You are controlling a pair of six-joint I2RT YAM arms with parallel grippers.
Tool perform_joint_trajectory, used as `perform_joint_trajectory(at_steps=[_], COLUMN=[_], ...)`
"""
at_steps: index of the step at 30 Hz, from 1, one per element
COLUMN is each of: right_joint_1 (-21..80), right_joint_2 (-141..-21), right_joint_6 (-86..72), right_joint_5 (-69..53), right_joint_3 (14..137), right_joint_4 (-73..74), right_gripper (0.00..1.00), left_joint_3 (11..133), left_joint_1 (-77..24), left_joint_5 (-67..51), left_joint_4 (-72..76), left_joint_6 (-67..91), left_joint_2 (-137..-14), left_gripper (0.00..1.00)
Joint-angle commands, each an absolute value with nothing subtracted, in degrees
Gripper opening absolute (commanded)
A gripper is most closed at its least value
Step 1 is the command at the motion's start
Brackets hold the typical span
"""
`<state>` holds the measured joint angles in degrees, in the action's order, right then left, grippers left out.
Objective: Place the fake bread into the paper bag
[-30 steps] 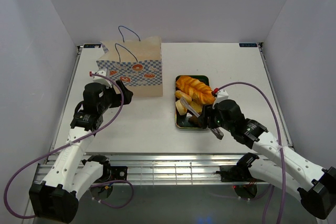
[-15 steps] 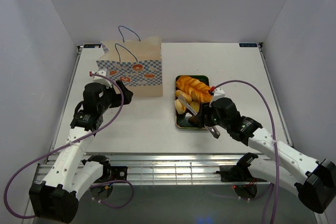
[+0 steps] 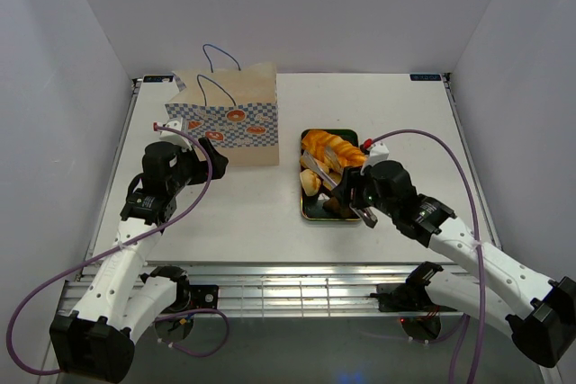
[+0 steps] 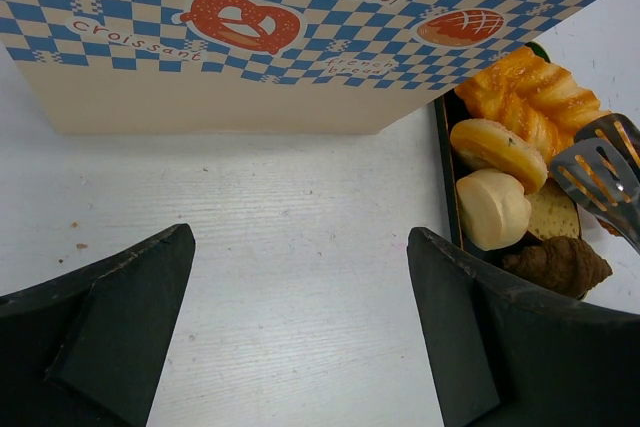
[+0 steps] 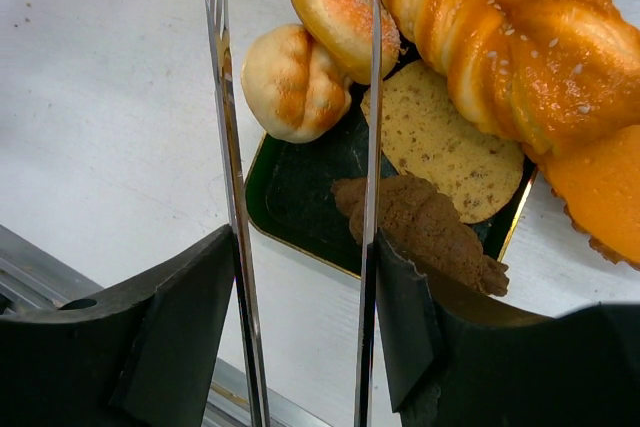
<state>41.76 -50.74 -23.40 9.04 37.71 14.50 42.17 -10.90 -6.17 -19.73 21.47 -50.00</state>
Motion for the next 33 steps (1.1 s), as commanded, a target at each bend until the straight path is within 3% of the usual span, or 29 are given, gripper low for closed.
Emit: perform_joint_trajectory(at_steps=[1, 15, 33], right_joint_1=[41.75, 41.75, 41.75], right_joint_2=[-50.09, -58.27, -61.26], right_joint_6=[-21.98, -19.78, -16.61], right_joint_5=[10.98, 11.34, 10.1], right_joint_3=[40.95, 40.08, 43.41], right_joint_4=[12.57, 9.23, 10.28], right_gripper=[0.61, 0.61, 0.41], left_joint_3=[44.65, 44.65, 44.65], left_joint_1=[-10.99, -10.99, -10.99], left_joint_5=[-5.98, -6.06, -6.5], left_joint_4=[-19.69, -19.86, -19.86], left_joint_6=[21.36, 21.45, 21.53], left_joint_2=[-48.78, -49.04, -49.31], left_gripper=[0.98, 0.98, 0.98])
